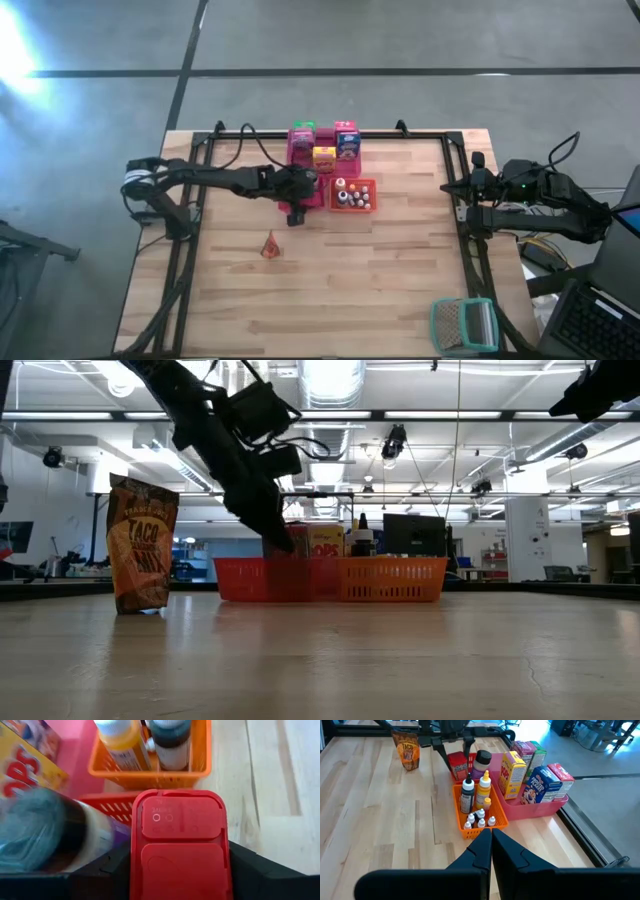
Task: Pick & Place Kitchen Items
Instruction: Put the red seasoning can into the red bin
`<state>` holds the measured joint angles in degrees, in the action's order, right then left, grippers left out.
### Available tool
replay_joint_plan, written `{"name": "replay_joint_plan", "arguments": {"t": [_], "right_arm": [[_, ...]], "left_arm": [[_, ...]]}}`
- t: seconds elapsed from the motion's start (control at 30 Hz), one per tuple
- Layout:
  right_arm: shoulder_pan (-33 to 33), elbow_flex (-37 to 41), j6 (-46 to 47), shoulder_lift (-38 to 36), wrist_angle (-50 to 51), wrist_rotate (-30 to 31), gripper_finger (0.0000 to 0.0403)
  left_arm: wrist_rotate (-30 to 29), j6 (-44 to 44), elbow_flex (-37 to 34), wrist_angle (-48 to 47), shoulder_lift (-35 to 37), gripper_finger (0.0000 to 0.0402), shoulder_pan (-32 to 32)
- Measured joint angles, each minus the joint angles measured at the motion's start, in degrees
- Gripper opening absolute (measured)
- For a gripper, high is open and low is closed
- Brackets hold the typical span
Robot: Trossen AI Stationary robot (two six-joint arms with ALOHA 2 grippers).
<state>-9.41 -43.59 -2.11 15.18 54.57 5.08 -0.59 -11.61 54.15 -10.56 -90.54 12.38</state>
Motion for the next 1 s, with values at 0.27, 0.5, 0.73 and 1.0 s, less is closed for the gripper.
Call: {"name": "replay_joint_plan", "arguments": {"t": [0.27,0.5,0.73,1.0], "right_arm": [[0.02,0.0,0.02,0.02,0.01,0.0,0.0008],[0.0,0.0,0.0,0.02,-0.01,0.0,0.0008],[0.02,0.0,0.0,0.02,-0.01,0.0,0.0008],[0.02,0.0,0.0,0.02,0.01,0.0,0.0008]], "left_arm": [[0.62,-1.35,1.31,0.18,-2.82,0.0234,-0.04],[1.02,-2.32,1.94,0.1,-2.32,0.0246,-0.04],[1.02,-2.5,2.17,-0.42,-2.29,0.0273,-0.04],[0.56,-3.13,4.13,-1.05,-1.57,0.028,-0.04]]}}
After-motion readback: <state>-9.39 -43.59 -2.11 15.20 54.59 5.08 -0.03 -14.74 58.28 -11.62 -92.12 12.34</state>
